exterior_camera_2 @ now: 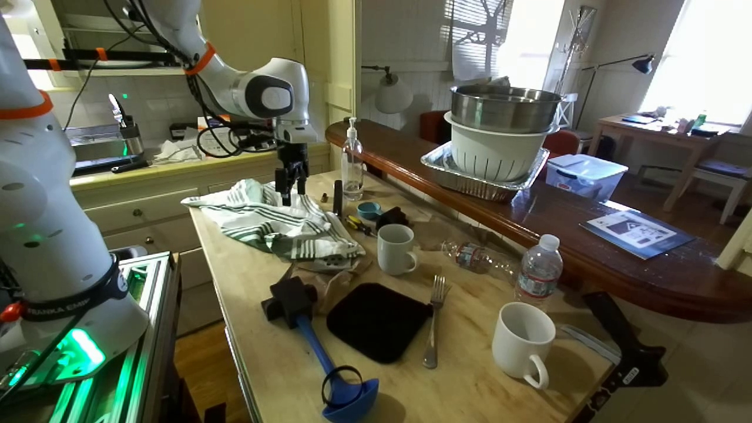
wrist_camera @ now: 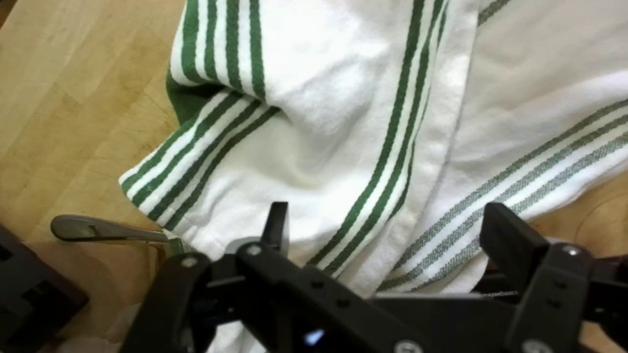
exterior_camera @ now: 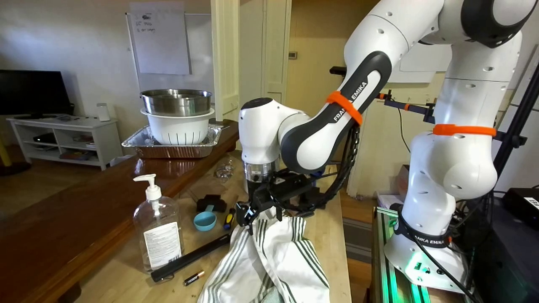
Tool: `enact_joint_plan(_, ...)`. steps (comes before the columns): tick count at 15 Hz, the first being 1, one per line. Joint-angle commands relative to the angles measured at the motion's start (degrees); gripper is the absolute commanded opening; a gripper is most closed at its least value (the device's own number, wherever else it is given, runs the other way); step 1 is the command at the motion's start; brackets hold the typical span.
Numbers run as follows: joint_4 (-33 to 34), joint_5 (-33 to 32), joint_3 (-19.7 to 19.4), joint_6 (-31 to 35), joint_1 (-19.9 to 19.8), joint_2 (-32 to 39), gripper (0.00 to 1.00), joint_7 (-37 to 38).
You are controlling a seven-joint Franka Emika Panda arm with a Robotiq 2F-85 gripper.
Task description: Unfold the white tea towel and put the clear bottle on the left on the top counter
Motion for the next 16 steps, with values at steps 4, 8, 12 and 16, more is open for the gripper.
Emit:
enact_joint_plan(4, 0.68, 0.97, -2.44, 2.7, 1.04, 2.52, 1.0, 1.17)
enact_joint_plan(8, 1.34, 1.54, -4.08, 5.42, 1.22, 5.89, 1.0, 1.37)
enact_joint_plan(12, 2.36, 1.34, -4.94, 7.1, 2.18, 9.2, 0.87, 1.86)
enact_joint_plan(16, 3.81, 1.05, -5.38, 7.04, 3.7, 11.36, 0.83, 2.33)
